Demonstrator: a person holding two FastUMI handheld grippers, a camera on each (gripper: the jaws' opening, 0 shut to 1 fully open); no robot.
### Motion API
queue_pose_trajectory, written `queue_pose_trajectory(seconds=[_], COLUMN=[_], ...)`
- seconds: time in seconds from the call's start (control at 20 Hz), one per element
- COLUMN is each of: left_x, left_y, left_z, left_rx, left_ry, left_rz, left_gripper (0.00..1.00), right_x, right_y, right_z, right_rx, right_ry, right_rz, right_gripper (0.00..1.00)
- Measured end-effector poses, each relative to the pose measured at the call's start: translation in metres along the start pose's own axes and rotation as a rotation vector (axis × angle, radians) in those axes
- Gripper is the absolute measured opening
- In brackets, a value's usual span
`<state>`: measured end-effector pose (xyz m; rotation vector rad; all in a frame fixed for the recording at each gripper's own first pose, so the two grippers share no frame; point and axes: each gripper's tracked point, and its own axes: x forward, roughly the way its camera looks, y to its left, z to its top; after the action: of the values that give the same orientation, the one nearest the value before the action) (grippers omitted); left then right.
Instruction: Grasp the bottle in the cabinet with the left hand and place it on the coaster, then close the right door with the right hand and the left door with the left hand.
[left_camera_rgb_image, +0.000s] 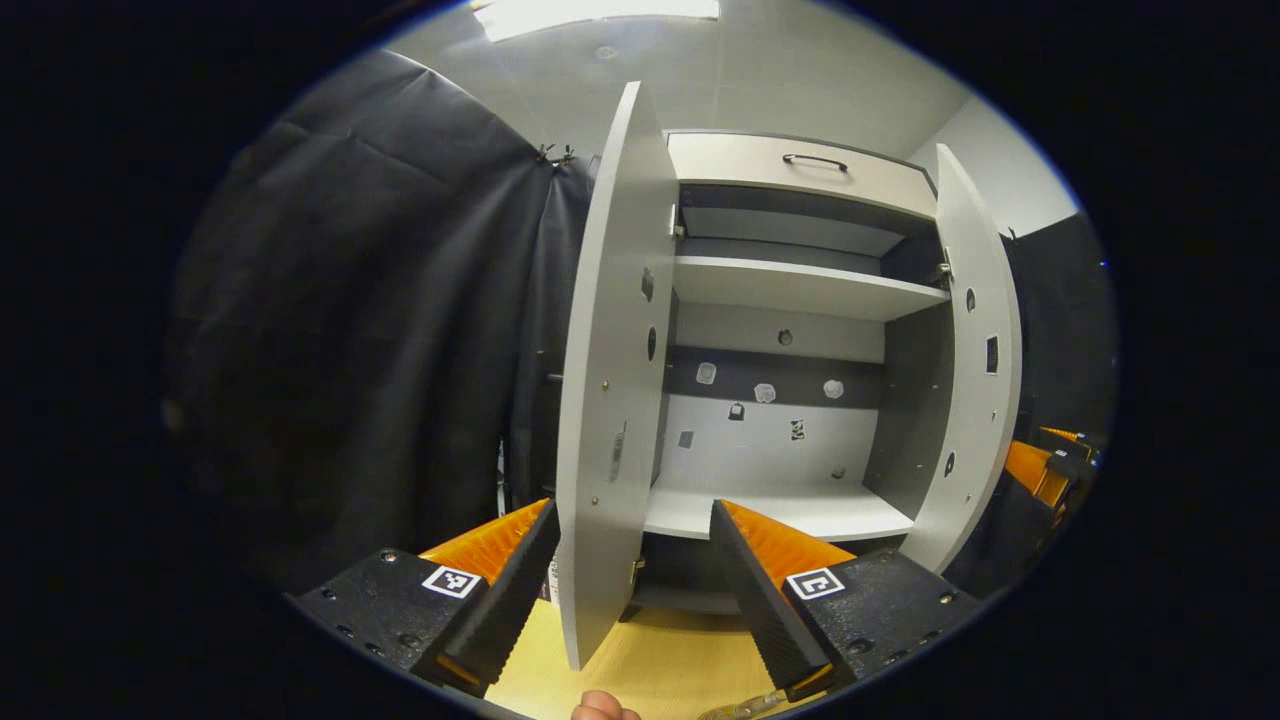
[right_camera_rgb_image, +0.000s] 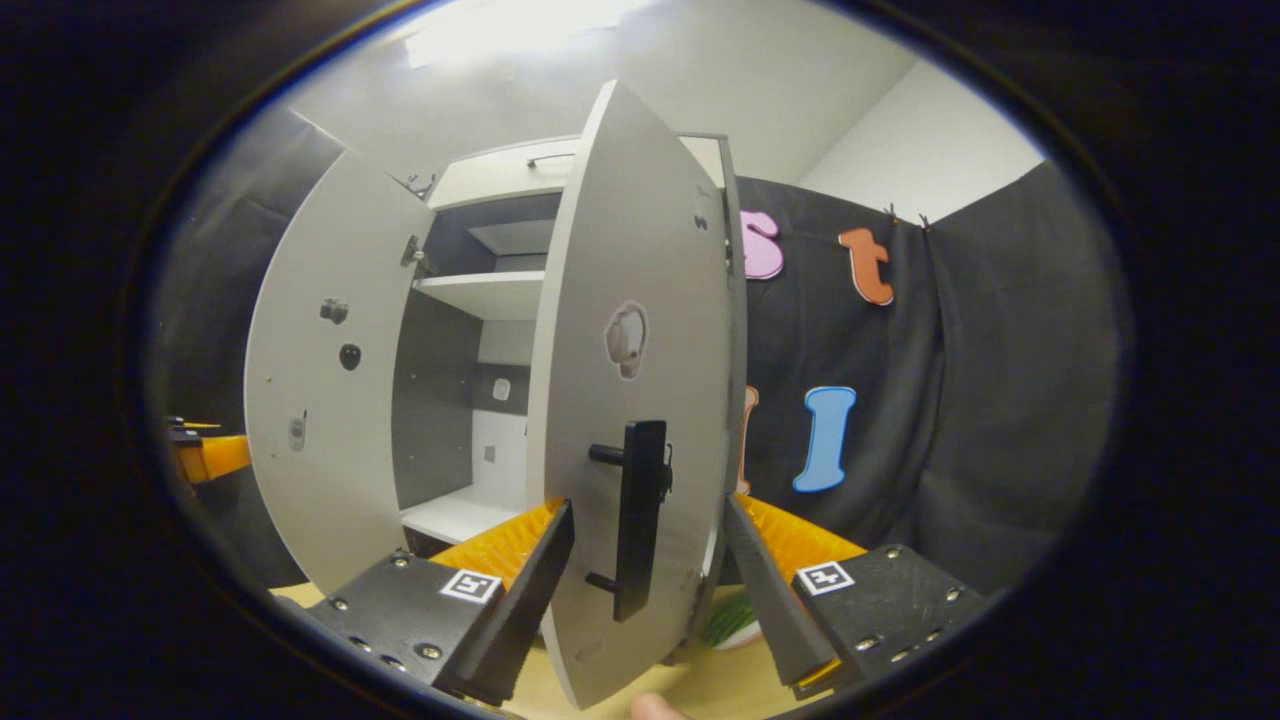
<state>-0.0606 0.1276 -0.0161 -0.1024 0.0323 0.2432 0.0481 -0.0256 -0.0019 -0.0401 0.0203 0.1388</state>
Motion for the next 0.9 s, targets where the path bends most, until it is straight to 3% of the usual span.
queue_pose_trajectory(seconds=[0.3,0.75,0.9], left_x=[-0.001,-0.007,-0.004], left_y=[0.017,0.048,0.054], left_z=[-0.002,-0.002,-0.004], left_rx=[-0.001,-0.017,-0.023], left_ry=[0.001,-0.004,0.002], left_rz=[0.044,0.112,0.122], left_gripper=[0.95,0.95,0.9], right_x=[0.011,0.013,0.014], right_y=[0.05,0.076,0.078], right_z=[-0.001,0.002,0.001], right_rx=[0.012,0.026,0.031], right_ry=[0.013,0.009,0.012], right_rz=[0.125,0.183,0.184], right_gripper=[0.92,0.92,0.92])
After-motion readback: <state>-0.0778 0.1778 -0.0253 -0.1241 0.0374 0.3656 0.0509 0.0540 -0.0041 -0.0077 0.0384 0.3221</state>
